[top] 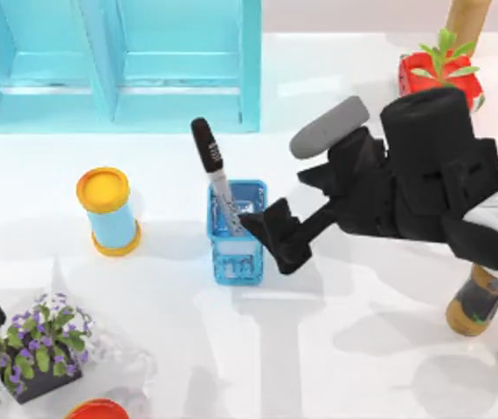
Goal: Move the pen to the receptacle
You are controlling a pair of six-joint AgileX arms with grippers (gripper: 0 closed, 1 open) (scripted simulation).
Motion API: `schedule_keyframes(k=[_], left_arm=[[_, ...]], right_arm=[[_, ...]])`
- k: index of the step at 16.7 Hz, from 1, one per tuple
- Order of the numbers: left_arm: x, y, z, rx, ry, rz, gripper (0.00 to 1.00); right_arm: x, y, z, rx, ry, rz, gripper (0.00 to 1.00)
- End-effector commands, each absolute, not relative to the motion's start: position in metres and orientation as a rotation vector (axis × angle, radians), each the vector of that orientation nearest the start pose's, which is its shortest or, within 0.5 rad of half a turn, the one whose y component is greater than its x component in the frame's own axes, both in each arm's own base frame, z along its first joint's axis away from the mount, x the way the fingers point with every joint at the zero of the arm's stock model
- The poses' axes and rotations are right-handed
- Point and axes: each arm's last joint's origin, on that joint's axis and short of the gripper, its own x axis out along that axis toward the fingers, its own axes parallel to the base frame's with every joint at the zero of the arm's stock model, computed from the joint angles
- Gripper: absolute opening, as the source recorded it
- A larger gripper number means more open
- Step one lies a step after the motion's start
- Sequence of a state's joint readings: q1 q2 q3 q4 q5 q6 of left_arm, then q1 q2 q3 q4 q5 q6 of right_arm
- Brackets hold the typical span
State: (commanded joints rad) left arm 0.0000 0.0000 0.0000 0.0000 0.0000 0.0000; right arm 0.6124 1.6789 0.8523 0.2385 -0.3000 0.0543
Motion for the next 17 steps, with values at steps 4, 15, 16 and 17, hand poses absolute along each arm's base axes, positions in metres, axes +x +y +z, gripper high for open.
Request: schedule_keyframes(k=[4, 15, 16, 17], left_arm=[[0.106, -0.001, 0.160, 0.000, 0.000, 0.000, 1.00], [0.106, -0.001, 0.160, 0.000, 0.000, 0.000, 1.00], [0.106, -0.001, 0.160, 0.000, 0.000, 0.000, 1.00], [0.106, -0.001, 0.160, 0.000, 0.000, 0.000, 1.00]], right_arm=[[0.277, 0.206, 0.168, -0.057, 0.625, 0.876, 1.00], [0.323, 0.277, 0.115, -0.058, 0.625, 0.880, 1.00], [0.323, 0.278, 0.115, -0.057, 0.624, 0.881, 1.00], [0.323, 0.278, 0.115, -0.057, 0.624, 0.881, 1.00]])
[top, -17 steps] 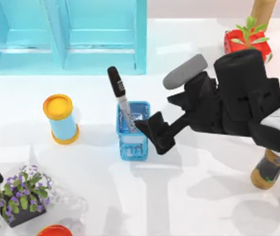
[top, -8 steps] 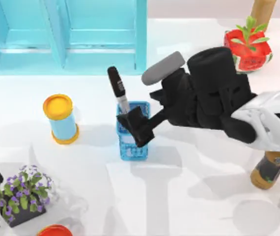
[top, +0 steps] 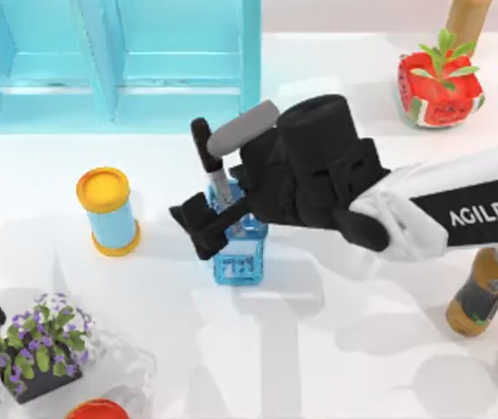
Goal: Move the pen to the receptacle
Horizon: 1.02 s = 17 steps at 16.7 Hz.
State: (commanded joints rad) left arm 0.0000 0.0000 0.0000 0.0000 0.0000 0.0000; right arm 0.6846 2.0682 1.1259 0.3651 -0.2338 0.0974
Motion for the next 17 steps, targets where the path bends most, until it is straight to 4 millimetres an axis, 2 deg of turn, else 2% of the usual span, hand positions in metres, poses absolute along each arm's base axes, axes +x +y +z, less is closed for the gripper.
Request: schedule_keyframes(k=[2, 15, 17], left_arm=[[0.1057, -0.0012, 0.1600, 0.000, 0.000, 0.000, 1.00], [0.1057, -0.0012, 0.1600, 0.000, 0.000, 0.000, 1.00], [0.1057, -0.0012, 0.1600, 0.000, 0.000, 0.000, 1.00]], right_arm=[[0.3234, 0.2775, 0.1149, -0.057, 0.624, 0.881, 1.00], [0.3234, 0.2775, 0.1149, -0.057, 0.624, 0.881, 0.02], [0.3234, 0.2775, 0.1149, -0.057, 0.624, 0.881, 0.00]])
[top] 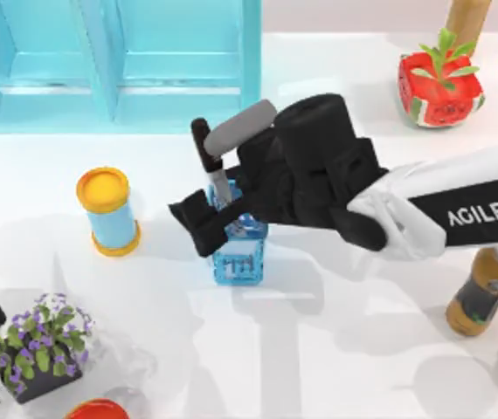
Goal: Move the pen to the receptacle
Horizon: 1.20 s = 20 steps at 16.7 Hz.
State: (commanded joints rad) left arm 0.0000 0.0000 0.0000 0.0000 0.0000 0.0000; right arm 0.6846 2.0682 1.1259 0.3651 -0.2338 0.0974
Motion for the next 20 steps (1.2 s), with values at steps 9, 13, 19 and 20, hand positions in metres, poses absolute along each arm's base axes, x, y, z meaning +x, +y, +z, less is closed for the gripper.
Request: schedule_keyframes(k=[9, 13, 19, 20], left_arm=[[0.106, -0.001, 0.160, 0.000, 0.000, 0.000, 1.00], [0.106, -0.001, 0.160, 0.000, 0.000, 0.000, 1.00], [0.106, -0.001, 0.160, 0.000, 0.000, 0.000, 1.00], [0.106, -0.001, 0.160, 0.000, 0.000, 0.000, 1.00]], right_arm=[[0.326, 0.275, 0.124, -0.052, 0.610, 0.887, 0.00], [0.338, 0.241, 0.166, -0.059, 0.605, 0.893, 0.00], [0.331, 0.153, 0.247, -0.054, 0.634, 0.883, 0.00], [0.328, 0.143, 0.257, -0.053, 0.627, 0.883, 0.00]])
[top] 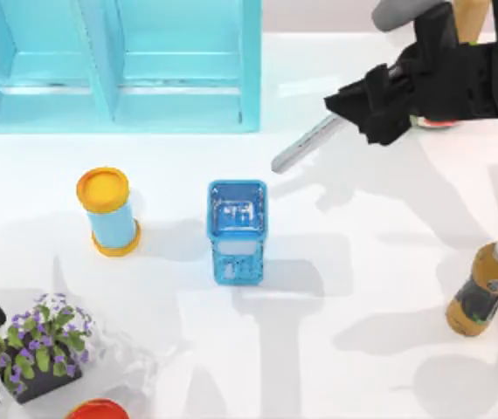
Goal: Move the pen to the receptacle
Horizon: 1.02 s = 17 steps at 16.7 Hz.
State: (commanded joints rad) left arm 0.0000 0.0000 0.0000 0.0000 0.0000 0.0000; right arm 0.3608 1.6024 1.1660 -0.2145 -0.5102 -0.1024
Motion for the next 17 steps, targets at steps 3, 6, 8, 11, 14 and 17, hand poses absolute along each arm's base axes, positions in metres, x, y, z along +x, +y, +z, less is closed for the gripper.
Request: schedule_keyframes(k=[3, 6, 8, 11, 14, 17], left_arm=[[0.106, -0.001, 0.160, 0.000, 0.000, 0.000, 1.00], [0.106, -0.001, 0.160, 0.000, 0.000, 0.000, 1.00], [0.106, -0.001, 0.160, 0.000, 0.000, 0.000, 1.00], [0.106, -0.001, 0.160, 0.000, 0.000, 0.000, 1.00], [0.106, -0.001, 0.160, 0.000, 0.000, 0.000, 1.00], [0.106, -0.001, 0.160, 0.000, 0.000, 0.000, 1.00]], right_arm=[[0.323, 0.129, 0.269, -0.051, 0.614, 0.884, 0.00], [0.322, 0.131, 0.267, -0.049, 0.619, 0.887, 0.00], [0.324, 0.126, 0.269, -0.056, 0.620, 0.874, 0.00], [0.333, 0.097, 0.279, -0.098, 0.641, 0.781, 0.00], [0.335, 0.046, 0.293, -0.154, 0.719, 0.629, 0.00], [0.320, -0.014, 0.310, -0.201, 0.848, 0.459, 0.00]])
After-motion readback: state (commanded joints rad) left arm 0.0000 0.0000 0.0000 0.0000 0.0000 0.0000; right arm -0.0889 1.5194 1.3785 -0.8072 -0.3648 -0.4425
